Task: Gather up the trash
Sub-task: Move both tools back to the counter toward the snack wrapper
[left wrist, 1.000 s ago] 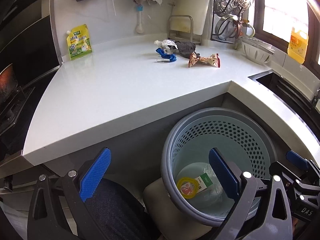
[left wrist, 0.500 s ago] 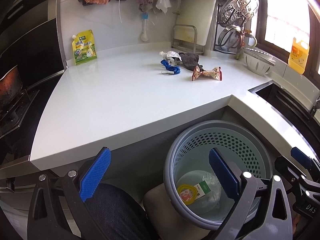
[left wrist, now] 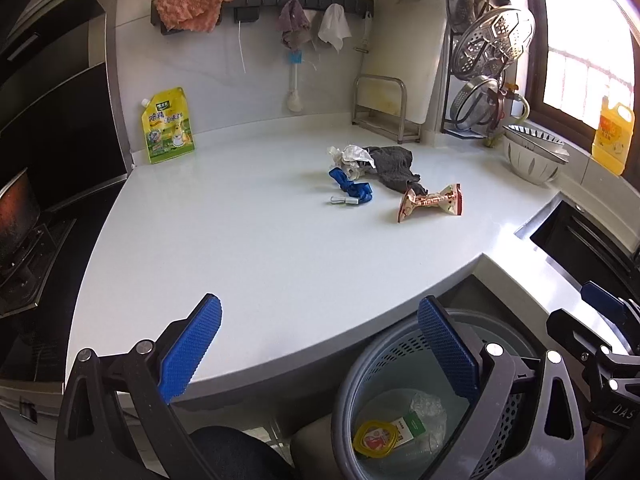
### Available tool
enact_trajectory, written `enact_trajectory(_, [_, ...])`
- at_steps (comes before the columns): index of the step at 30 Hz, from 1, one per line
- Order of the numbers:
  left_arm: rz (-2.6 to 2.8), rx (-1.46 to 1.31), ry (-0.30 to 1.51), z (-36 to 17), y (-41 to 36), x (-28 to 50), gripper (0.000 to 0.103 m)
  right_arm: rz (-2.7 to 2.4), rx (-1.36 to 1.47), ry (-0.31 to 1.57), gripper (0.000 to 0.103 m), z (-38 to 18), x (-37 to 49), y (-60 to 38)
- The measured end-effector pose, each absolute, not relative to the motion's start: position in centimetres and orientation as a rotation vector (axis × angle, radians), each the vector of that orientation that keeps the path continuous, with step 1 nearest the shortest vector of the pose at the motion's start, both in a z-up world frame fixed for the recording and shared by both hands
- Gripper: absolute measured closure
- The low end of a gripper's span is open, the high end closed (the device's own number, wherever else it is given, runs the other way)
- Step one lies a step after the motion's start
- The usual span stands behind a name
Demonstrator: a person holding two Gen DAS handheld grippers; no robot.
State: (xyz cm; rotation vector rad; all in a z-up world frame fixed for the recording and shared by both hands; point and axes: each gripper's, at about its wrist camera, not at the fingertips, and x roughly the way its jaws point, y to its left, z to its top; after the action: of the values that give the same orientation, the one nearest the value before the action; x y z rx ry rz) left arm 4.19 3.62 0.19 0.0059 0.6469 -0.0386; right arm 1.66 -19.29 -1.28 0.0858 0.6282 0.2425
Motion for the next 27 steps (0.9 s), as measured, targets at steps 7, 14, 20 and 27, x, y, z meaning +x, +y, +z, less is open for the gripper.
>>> enact_trajectory(7, [-0.013, -0.003, 0.651, 0.0, 3.8, 9.5, 0.006, 0.254, 0.125, 0.676, 0.015, -1.6, 8.1, -18.7])
enact_trajectory(14, [-0.002, -0.004, 0.673, -0.6, 4.3, 14.8, 0.006, 0.269, 0.1, 0.717, 0.015, -1.9, 14.7, -17.2])
enact_trajectory(20, [0.02, -0.003, 0.691, -0.7, 4.9, 19.0, 0.006, 0.247, 0.118, 0.761, 0.015, -2.7, 19.7, -16.5])
enact_trajectory(27, [0.035, -0.002, 0.694, -0.9, 5.0, 21.2, 0.006, 0.23, 0.067, 0.795, 0.015, -3.6, 23.2, -14.7])
